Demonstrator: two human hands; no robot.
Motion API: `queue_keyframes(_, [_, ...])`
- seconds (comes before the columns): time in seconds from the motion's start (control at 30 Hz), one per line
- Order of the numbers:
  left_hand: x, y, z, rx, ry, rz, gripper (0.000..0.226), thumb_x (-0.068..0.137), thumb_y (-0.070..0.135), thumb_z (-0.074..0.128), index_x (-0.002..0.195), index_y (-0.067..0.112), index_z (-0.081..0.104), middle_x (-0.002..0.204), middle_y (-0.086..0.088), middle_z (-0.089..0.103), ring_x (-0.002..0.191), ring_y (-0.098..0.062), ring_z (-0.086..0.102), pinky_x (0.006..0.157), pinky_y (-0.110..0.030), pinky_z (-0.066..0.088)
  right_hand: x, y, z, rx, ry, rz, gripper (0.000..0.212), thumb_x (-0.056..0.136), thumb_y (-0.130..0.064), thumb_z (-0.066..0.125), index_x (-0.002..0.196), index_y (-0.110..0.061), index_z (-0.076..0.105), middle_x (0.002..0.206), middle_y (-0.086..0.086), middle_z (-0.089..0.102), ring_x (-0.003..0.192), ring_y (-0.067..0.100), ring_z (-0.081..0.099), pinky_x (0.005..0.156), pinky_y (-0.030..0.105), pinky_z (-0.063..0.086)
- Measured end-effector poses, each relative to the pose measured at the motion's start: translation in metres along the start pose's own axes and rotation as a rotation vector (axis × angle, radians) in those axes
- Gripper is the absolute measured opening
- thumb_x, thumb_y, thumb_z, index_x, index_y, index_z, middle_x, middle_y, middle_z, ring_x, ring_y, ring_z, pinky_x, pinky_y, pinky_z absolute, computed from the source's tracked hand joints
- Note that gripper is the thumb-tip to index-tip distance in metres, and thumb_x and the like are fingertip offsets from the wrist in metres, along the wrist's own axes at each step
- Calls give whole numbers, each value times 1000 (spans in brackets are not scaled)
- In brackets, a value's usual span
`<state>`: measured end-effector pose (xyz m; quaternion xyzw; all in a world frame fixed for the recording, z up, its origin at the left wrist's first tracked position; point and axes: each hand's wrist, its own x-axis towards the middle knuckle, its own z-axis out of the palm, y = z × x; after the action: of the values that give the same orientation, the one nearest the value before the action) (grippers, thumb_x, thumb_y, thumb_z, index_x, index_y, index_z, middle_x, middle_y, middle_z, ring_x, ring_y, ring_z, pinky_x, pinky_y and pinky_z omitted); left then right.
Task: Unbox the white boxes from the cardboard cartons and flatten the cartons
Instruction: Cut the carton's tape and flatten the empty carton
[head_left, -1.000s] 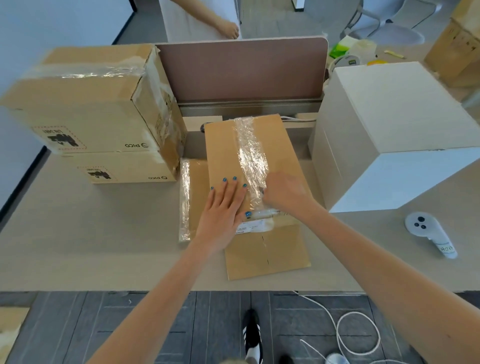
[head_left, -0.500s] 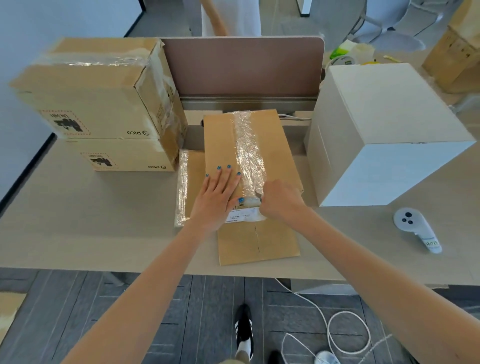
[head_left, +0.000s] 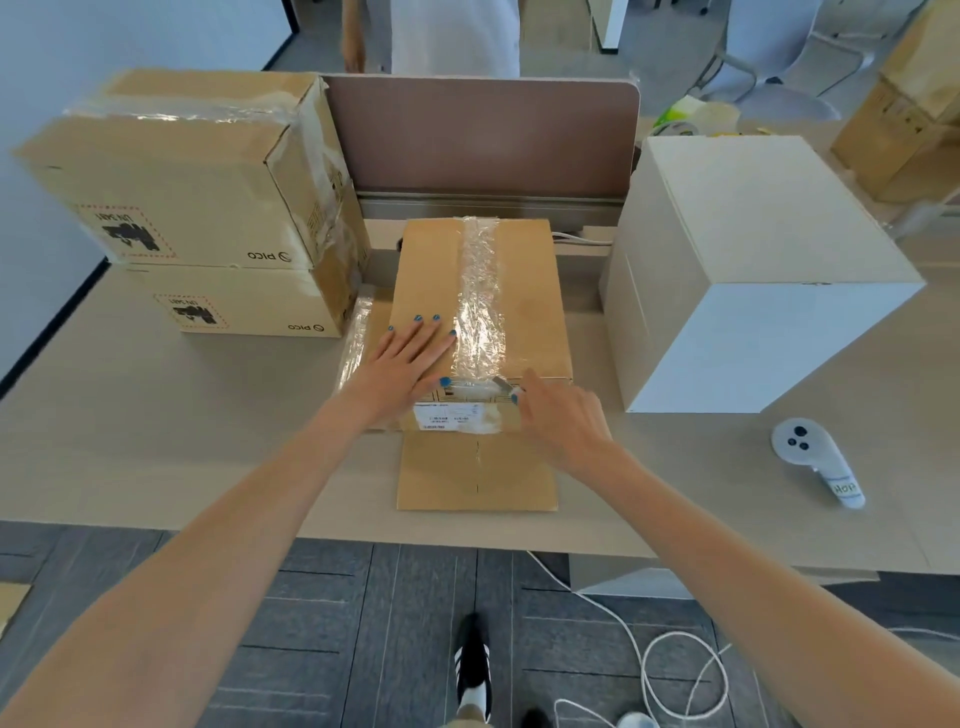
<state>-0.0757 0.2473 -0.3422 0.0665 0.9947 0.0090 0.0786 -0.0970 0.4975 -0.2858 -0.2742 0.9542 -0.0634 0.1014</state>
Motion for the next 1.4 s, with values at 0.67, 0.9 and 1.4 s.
queue_keyframes(0.67, [-35,100,40,-180,450,-125,67,94,16,56,154,24,28,163,3,21,151,-18,13,123,-39,6,-86,127,145,-93,-8,-102,20,97,-12,46,114,-17,37,107,0,44,92,20,48,79,30,38])
queue_keyframes(0.9, [-35,104,47,-200,455,-160,73,90,13,59,153,27,26,164,7,16,151,-15,9,122,-50,14,-105,142,162,-193,-9,-83,47,81,1,61,118,-17,37,114,-1,40,101,19,42,78,29,37])
queue_keyframes(1.4, [-28,112,24,-217,482,-236,41,93,20,53,133,26,48,143,8,42,136,-18,33,119,-55,11,-85,119,113,30,203,-78,25,91,-18,61,114,-11,53,111,2,57,103,24,55,88,33,36])
